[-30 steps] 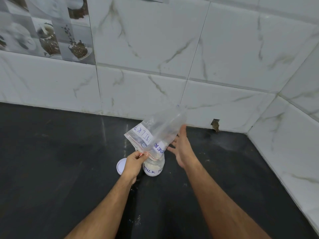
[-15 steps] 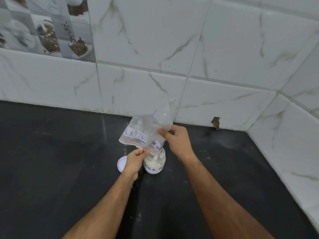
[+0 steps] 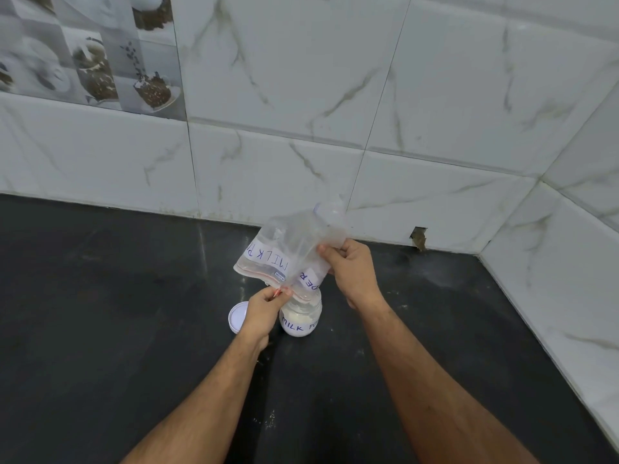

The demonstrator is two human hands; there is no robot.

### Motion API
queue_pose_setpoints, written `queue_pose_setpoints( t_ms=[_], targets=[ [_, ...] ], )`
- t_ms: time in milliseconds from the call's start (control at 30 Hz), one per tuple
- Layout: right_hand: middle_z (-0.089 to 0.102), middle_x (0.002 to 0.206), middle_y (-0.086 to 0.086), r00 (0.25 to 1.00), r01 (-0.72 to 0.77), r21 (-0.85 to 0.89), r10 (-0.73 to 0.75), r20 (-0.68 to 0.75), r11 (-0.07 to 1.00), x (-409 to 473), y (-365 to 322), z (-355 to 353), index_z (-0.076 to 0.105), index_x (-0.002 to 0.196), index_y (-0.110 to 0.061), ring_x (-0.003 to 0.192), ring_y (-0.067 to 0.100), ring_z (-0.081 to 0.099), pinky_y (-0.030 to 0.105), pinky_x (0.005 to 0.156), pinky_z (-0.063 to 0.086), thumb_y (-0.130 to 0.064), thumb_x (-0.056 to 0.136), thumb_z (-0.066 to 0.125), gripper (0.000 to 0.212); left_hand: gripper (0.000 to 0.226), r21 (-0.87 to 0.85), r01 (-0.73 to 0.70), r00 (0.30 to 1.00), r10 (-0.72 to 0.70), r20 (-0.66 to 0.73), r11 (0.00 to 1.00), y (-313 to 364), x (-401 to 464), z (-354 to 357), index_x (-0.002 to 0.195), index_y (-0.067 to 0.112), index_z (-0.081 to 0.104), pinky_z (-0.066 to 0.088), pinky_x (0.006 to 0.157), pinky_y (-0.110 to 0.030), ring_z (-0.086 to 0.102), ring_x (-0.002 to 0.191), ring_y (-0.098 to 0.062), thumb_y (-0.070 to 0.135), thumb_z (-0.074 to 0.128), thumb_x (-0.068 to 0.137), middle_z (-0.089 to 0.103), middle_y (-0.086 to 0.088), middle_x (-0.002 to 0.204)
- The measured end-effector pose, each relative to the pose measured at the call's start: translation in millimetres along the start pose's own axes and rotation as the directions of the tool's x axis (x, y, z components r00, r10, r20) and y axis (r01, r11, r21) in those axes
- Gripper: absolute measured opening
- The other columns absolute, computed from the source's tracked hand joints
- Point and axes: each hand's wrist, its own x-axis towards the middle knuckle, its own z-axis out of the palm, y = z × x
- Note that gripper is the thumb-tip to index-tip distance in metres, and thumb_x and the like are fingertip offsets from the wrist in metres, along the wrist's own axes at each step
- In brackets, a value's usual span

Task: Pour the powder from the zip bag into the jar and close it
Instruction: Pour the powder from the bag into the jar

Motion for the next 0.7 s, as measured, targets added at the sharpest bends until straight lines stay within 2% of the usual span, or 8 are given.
queue_pose_setpoints(
  t_ms=[133,233,367,500,600,667,700],
  targets=[
    [0.079,0.089,0.009,0.998,0.011,-0.192,0.002,0.07,0.981,-2.4,7.5,2.2,0.078,0.087,-0.012,0.084,0.018,0.073,0.042,0.078,0.059,-0.004,0.082,0.065,0.016,0.008,0.033,0.001,1.0,0.0,-0.01,0.999,0.3,1.3,0.2,0.088,0.012,0.072,0.039,0.046,-0.004,0.057,0.048,0.009,0.007,0.068,0.092,0.073,0.017,0.063],
    [0.08,0.093,0.003,1.0,0.013,-0.035,-0.013,0.01,0.999,0.6,2.5,-1.8,0.08,0.088,-0.024,0.089,0.016,0.075,0.038,0.081,0.061,-0.006,0.091,0.065,0.024,0.008,0.03,0.0,1.0,-0.001,0.025,1.0,3.4,2.1,-0.1,0.087,0.014,0.074,0.043,0.051,-0.005,0.063,0.058,0.009,0.009,0.07,0.091,0.076,0.013,0.071],
    [0.08,0.09,-0.001,0.996,0.005,-0.148,0.009,0.09,0.989,-3.5,8.2,-1.0,0.079,0.086,-0.028,0.086,0.014,0.074,0.033,0.072,0.058,0.003,0.086,0.059,0.037,0.006,0.038,0.019,0.999,-0.02,0.031,0.999,4.9,2.8,-0.6,0.092,0.013,0.075,0.05,0.067,-0.015,0.069,0.075,-0.003,0.009,0.071,0.09,0.078,0.001,0.087],
    [0.08,0.09,-0.003,1.0,0.006,-0.025,-0.006,0.009,1.0,-1.0,4.1,-4.7,0.08,0.086,-0.03,0.086,0.013,0.074,0.035,0.076,0.061,-0.004,0.093,0.062,0.032,0.006,0.036,0.008,0.999,-0.01,0.041,0.999,4.7,4.4,-0.5,0.091,0.012,0.075,0.053,0.08,-0.021,0.069,0.087,-0.01,0.008,0.071,0.09,0.078,0.0,0.091],
    [0.079,0.087,-0.002,0.997,-0.001,-0.139,0.012,0.076,0.99,-4.0,10.8,-3.2,0.078,0.085,-0.024,0.086,0.016,0.073,0.038,0.072,0.06,0.004,0.088,0.06,0.034,0.01,0.055,0.005,0.999,-0.007,0.044,0.998,8.7,2.6,0.3,0.099,0.002,0.074,0.051,0.094,-0.035,0.066,0.093,-0.018,0.005,0.069,0.091,0.074,-0.013,0.101],
    [0.079,0.094,0.004,0.999,-0.032,-0.047,0.033,0.015,0.998,-2.6,11.0,-6.3,0.077,0.092,-0.02,0.094,0.024,0.074,0.047,0.081,0.061,0.002,0.092,0.061,0.027,0.01,0.06,-0.007,0.998,0.003,0.06,0.998,11.0,4.2,0.4,0.099,0.003,0.074,0.052,0.091,-0.031,0.068,0.09,-0.014,0.006,0.069,0.092,0.075,-0.01,0.099],
    [0.079,0.097,0.005,0.999,-0.044,0.017,0.044,-0.026,0.999,-0.7,8.8,-9.2,0.075,0.096,-0.018,0.096,0.024,0.074,0.047,0.083,0.061,-0.002,0.095,0.061,0.022,0.008,0.062,-0.012,0.998,0.008,0.067,0.998,12.7,5.1,-0.1,0.097,0.007,0.075,0.054,0.085,-0.024,0.069,0.086,-0.008,0.006,0.069,0.092,0.077,-0.004,0.094]
  ],
)
